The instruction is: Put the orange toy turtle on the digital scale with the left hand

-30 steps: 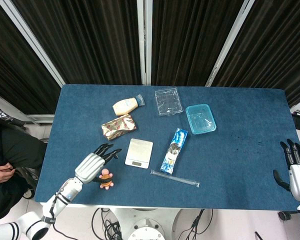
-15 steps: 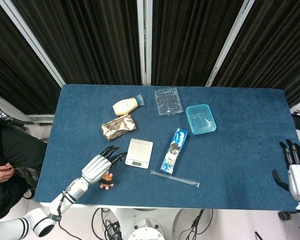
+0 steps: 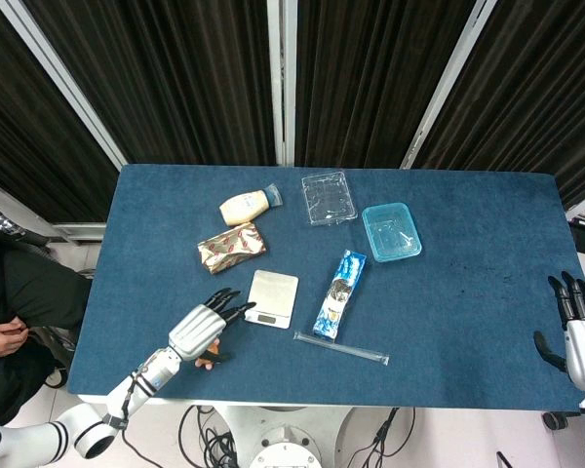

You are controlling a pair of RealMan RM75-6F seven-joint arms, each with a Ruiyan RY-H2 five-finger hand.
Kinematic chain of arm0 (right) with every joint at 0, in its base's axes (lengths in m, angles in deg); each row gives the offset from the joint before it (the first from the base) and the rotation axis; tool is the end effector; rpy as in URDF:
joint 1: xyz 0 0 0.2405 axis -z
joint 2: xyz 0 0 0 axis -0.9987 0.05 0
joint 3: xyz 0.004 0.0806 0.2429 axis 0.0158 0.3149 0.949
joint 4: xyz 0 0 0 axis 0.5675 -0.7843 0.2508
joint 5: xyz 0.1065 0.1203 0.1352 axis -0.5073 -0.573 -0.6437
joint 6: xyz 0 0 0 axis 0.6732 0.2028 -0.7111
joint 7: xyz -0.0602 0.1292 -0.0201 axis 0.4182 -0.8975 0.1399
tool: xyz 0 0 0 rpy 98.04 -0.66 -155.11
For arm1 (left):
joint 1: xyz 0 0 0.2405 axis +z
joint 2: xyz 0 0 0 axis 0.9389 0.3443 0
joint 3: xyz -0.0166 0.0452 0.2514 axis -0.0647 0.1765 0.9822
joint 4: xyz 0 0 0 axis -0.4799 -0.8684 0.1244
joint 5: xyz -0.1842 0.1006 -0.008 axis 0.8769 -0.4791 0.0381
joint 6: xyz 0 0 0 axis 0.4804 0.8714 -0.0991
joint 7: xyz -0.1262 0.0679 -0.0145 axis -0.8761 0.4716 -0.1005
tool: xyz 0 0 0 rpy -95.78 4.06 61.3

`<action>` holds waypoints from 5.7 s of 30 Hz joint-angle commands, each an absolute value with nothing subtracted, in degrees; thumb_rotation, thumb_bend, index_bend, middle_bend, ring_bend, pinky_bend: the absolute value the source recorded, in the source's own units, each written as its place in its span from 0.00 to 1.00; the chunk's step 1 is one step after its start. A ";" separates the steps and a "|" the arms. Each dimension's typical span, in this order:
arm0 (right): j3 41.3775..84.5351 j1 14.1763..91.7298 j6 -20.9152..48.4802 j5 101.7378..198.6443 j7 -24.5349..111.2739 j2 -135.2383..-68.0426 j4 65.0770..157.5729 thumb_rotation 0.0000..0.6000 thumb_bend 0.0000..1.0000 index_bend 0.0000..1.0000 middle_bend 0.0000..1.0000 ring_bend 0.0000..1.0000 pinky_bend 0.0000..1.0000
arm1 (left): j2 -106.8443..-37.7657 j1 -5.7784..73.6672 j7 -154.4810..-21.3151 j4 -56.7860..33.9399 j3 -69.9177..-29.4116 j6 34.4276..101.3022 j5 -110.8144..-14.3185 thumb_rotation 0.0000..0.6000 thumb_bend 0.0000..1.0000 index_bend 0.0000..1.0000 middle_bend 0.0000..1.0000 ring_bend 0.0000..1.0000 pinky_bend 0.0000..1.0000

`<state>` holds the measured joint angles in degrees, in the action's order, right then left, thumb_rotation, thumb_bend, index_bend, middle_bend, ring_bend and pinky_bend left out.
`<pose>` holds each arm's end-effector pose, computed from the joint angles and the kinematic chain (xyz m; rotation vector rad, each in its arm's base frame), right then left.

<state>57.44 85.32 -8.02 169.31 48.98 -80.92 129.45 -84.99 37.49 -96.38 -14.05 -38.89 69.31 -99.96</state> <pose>-0.3276 -0.1703 0.1781 1.2998 -0.8581 0.7874 -0.1913 0.2610 -0.0569 -2.1140 -0.9403 -1.1828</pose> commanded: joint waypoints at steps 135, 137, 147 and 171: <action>57.92 82.95 -4.08 168.49 46.58 -79.44 129.33 1.00 0.25 0.00 0.00 0.00 0.00 | -73.68 37.68 -82.02 0.32 -33.37 61.59 -95.01 1.00 0.19 0.26 0.22 0.18 0.37; 57.92 83.00 -4.14 168.40 46.50 -79.43 129.25 1.00 0.25 0.00 0.00 0.00 0.00 | -73.95 37.61 -81.97 -0.12 -33.44 61.39 -95.01 1.00 0.20 0.28 0.25 0.20 0.39; 57.78 83.23 -4.52 168.52 45.74 -79.81 128.38 1.00 0.25 0.00 0.00 0.00 0.00 | -74.66 37.99 -80.81 -0.59 -34.26 61.29 -93.84 1.00 0.26 0.43 0.45 0.39 0.63; 57.87 84.36 -7.78 170.29 44.09 -79.07 128.99 1.00 0.25 0.00 0.00 0.00 0.00 | -75.95 29.47 -86.40 -3.63 -45.86 59.50 -91.72 1.00 0.28 0.52 0.54 0.48 0.71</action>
